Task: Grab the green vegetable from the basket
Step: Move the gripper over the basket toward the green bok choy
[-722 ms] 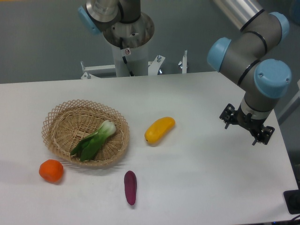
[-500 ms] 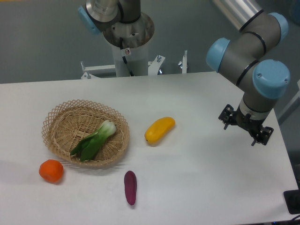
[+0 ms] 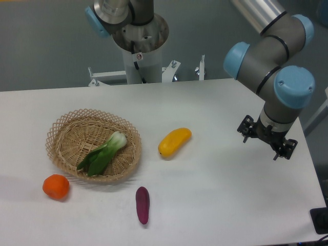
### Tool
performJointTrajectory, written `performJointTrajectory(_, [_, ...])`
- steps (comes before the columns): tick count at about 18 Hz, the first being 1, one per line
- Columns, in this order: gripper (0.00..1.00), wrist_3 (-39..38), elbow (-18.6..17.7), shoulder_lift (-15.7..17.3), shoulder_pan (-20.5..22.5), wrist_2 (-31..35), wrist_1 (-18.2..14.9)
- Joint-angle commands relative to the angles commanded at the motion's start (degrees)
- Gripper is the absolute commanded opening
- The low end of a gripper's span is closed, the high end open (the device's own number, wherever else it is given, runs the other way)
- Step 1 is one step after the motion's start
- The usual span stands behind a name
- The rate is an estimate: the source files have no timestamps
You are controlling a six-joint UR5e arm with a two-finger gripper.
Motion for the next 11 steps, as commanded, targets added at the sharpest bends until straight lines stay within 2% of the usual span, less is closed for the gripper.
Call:
performJointTrajectory(4, [1.0,-3.08,-1.05,1.14,-3.16,-0.44,0.0])
performJointTrajectory(11, [1.0,-6.07,-8.52,6.94,-7.91,-7.9,0.09])
